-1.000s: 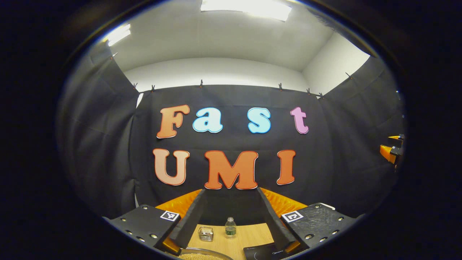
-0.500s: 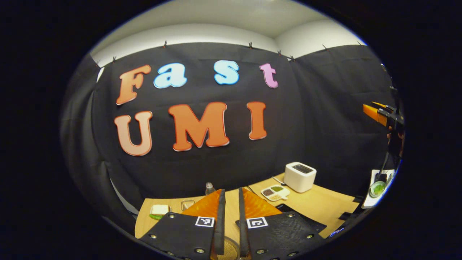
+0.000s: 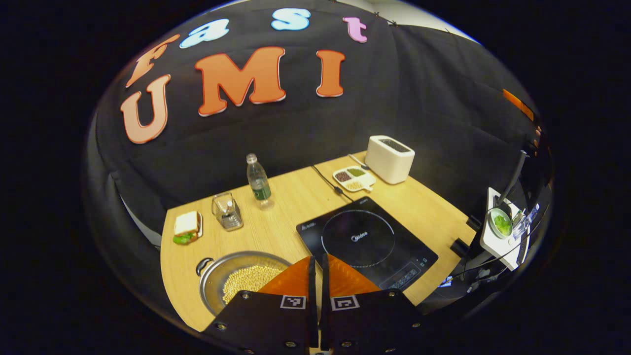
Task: First push the handle of the pot to place it horizontally, then grasp the pot with both hands and set it on the induction cooktop.
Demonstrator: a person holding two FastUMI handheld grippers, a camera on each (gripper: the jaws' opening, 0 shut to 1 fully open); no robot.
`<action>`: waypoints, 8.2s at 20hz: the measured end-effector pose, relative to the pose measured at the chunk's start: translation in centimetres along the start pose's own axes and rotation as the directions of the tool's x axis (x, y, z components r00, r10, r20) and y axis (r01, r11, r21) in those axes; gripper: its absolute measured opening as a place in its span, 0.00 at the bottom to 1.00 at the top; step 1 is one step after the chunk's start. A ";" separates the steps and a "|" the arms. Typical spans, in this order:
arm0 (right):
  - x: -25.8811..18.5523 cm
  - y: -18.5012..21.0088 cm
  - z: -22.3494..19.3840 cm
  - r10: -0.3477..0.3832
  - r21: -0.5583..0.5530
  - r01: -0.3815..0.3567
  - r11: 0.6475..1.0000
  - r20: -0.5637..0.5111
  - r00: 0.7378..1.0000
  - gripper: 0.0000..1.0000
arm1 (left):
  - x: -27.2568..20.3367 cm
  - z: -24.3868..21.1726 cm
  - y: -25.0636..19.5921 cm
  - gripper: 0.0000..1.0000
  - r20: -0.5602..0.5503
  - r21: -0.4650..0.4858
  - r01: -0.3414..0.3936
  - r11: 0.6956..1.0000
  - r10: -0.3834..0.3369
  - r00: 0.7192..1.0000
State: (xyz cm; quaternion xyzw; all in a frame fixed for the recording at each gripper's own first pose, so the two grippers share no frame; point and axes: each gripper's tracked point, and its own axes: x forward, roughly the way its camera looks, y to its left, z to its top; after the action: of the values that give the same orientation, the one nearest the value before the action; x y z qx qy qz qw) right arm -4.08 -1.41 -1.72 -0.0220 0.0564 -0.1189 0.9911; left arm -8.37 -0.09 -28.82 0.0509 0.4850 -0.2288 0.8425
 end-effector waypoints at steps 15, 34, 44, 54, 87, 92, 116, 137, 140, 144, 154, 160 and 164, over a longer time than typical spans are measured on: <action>-0.9 -4.4 -0.7 -0.098 -0.025 0.098 0.995 -0.040 0.994 0.95 | -1.6 -17.3 0.2 0.03 -0.577 -0.023 0.061 0.998 -0.063 0.814; -4.1 -7.9 -0.7 -0.193 -0.075 0.188 0.979 -0.072 0.978 0.95 | 3.6 -20.0 1.1 0.02 -0.659 0.129 0.078 0.989 0.026 0.752; -4.2 -6.4 -1.0 -0.176 -0.096 0.167 0.981 -0.089 0.980 0.95 | 6.3 -16.8 0.2 0.01 -0.601 0.132 0.067 0.989 0.026 0.799; -4.0 -4.5 -1.2 -0.124 -0.093 0.114 0.989 -0.105 0.987 0.95 | 8.7 -13.7 0.3 0.02 -0.547 -0.068 -0.043 0.997 -0.001 0.837; -5.3 27.0 -8.4 0.521 0.156 -0.499 0.853 -0.337 0.784 0.95 | 1.0 -11.2 16.5 0.02 -0.284 -0.359 -0.336 0.871 0.240 0.928; -8.6 35.2 -9.9 0.629 0.201 -0.605 0.771 -0.390 0.672 0.95 | -2.0 -12.3 20.7 0.26 -0.260 -0.380 -0.364 0.850 0.280 0.924; -23.4 52.5 -30.8 0.555 0.327 -0.689 0.647 -0.822 0.131 0.93 | 2.3 -12.5 28.9 0.92 -0.245 -0.289 -0.389 0.874 0.326 0.913; -23.1 55.2 -37.0 0.440 0.290 -0.628 0.722 -0.893 0.094 0.70 | 5.4 -14.9 30.0 0.94 -0.261 -0.360 -0.403 0.842 0.323 0.909; -23.3 55.7 -37.5 0.435 0.317 -0.589 0.743 -0.898 0.066 0.70 | 5.2 -14.9 30.0 0.94 -0.261 -0.376 -0.407 0.833 0.326 0.909; -23.3 56.0 -38.0 0.444 0.331 -0.581 0.744 -0.894 0.060 0.69 | 6.1 -14.8 29.2 0.85 -0.258 -0.395 -0.380 0.837 0.296 0.920; -23.7 55.6 -37.9 0.460 0.351 -0.562 0.749 -0.886 0.059 0.63 | 7.1 -15.2 28.7 0.64 -0.275 -0.346 -0.368 0.863 0.281 0.919; -23.7 55.5 -37.8 0.469 0.353 -0.563 0.748 -0.880 0.071 0.62 | 7.3 -15.2 28.8 0.65 -0.269 -0.349 -0.366 0.863 0.282 0.921; -23.6 55.4 -37.8 0.475 0.378 -0.524 0.763 -0.878 0.058 0.57 | 7.1 -14.5 28.9 0.64 -0.267 -0.331 -0.414 0.848 0.337 0.903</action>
State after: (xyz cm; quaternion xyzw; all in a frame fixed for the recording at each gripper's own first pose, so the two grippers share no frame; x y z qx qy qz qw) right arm -18.38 56.85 -39.85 0.0535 0.6400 0.2421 0.7273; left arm -4.33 27.77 -46.31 0.0034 0.5822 0.0457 0.8118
